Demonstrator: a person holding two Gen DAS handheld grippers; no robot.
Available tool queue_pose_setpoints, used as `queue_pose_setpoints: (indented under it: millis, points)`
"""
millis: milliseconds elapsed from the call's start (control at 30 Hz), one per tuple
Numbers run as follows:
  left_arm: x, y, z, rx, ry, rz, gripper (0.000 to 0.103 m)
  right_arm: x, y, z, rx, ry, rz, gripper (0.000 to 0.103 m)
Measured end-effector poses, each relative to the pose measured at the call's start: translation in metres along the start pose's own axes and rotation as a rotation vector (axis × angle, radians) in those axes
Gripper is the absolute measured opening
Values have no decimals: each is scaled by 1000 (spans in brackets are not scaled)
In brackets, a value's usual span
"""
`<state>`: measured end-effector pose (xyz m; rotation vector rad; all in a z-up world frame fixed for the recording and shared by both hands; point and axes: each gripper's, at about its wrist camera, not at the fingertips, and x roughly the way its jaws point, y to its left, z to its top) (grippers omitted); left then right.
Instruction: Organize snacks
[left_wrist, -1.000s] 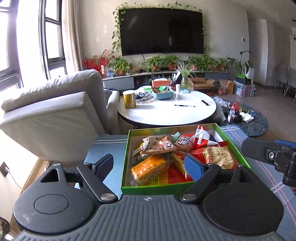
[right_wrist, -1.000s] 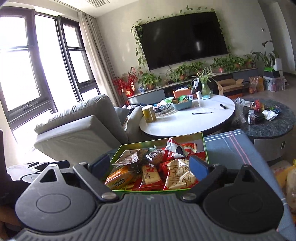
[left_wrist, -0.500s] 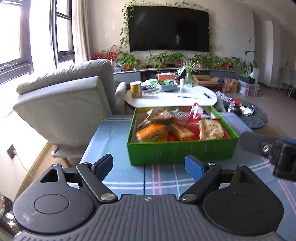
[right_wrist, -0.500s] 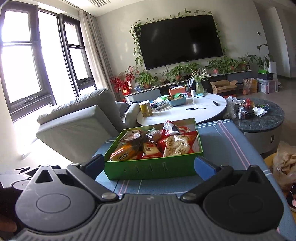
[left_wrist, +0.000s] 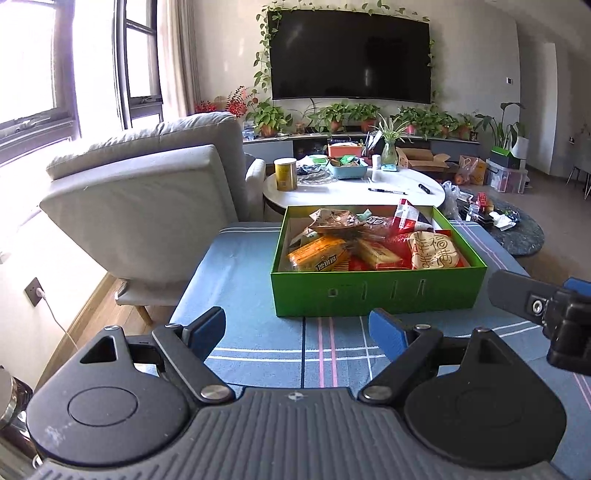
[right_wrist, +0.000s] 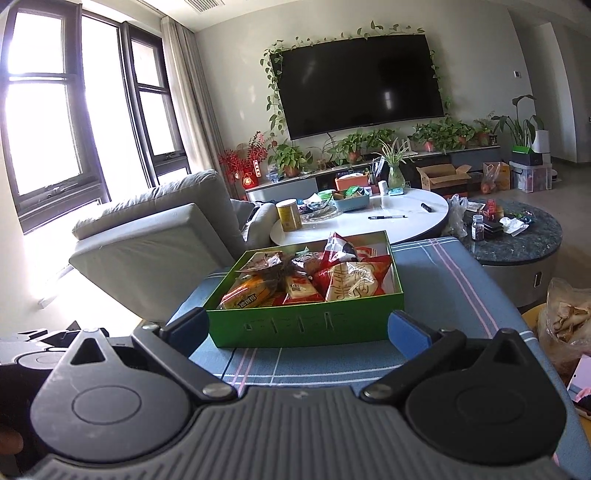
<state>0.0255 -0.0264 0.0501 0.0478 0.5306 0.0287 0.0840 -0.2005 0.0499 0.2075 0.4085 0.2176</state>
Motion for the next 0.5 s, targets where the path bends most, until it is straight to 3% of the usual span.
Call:
queue_pose_setpoints:
  millis: [500]
  points:
    - [2, 0, -3, -3, 14, -13, 84, 2, 4, -8, -2, 13, 1, 81]
